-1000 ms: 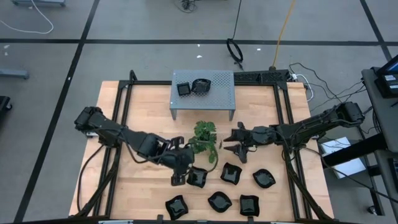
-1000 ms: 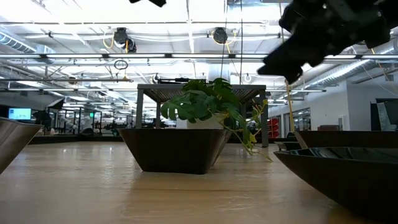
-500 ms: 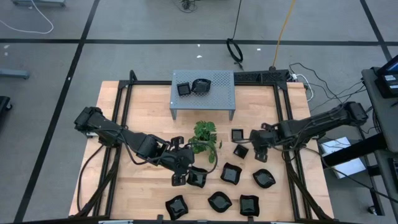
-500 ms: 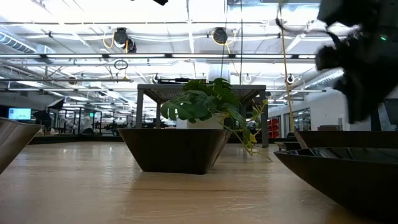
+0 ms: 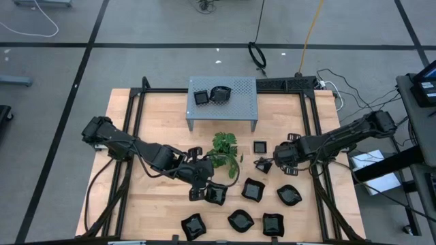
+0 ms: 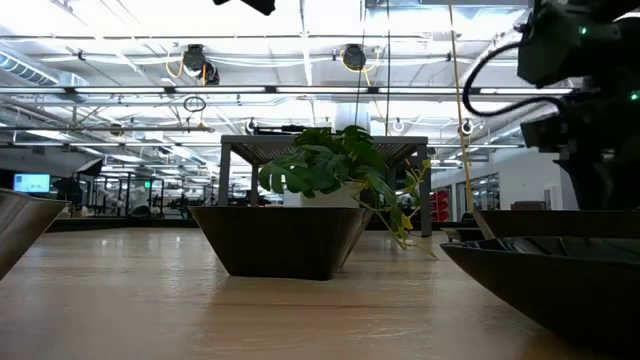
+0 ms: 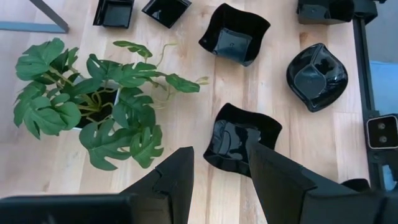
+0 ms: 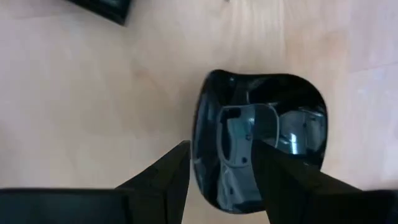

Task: Pick & Place Mini shaped plates
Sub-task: Stack the leaf shaped plate on top of the other black leaf shaped plate on the shelf

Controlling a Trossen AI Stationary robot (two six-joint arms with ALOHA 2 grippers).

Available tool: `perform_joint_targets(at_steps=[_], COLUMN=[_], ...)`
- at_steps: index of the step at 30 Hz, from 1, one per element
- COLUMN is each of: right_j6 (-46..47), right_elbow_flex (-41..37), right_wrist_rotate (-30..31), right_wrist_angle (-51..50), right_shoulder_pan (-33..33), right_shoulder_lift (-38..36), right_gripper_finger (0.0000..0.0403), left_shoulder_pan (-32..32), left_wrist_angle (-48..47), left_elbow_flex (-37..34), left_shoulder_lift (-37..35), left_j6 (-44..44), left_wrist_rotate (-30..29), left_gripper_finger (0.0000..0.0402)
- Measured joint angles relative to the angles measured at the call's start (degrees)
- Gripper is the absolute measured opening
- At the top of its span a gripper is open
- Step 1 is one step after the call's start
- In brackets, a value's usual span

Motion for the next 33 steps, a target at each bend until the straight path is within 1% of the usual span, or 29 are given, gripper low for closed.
perform_joint_targets(at_steps=[7, 10, 14, 17, 19, 25, 30, 33], right_j6=[0.0, 0.9, 1.5, 1.5, 1.5, 1.5, 1.6, 1.8], right_elbow_flex=[0.0, 0.0, 0.0, 0.0, 0.0, 0.0, 0.3, 2.1], right_wrist_rotate=[-0.1, 1.6, 1.5, 1.5, 1.6, 1.6, 1.6, 2.0], right_wrist_angle=[2.4, 3.6, 3.8, 3.8, 3.8, 4.0, 3.4, 1.7], right_shoulder_pan=[0.0, -0.1, -0.3, -0.3, -0.3, -0.3, -0.3, -0.3], right_shoulder_lift=[3.7, 5.2, 6.9, 7.7, 7.8, 7.8, 7.5, 7.1], right_gripper_finger=[0.0157, 0.0157, 0.0152, 0.0131, 0.0109, 0.0014, 0.0004, 0.0002], left_shoulder_pan=[0.3, 0.3, 0.2, 0.3, 0.3, 0.3, 0.3, 0.3], left_wrist_angle=[0.0, 0.0, 0.0, 0.0, 0.0, -0.1, -0.1, -0.1], left_elbow_flex=[0.0, 0.0, 0.0, 0.0, 0.0, 0.0, 0.0, 0.0], left_shoulder_lift=[0.0, 0.0, 0.0, 0.0, 0.0, 0.0, 0.0, 0.0], left_j6=[1.4, 1.4, 1.4, 1.4, 1.4, 1.3, 0.3, 0.0], left_wrist_rotate=[0.0, 0.0, 0.0, 0.0, 0.0, 0.0, 0.0, 0.0], left_gripper_finger=[0.0159, 0.0159, 0.0159, 0.0159, 0.0159, 0.0159, 0.0159, 0.0159])
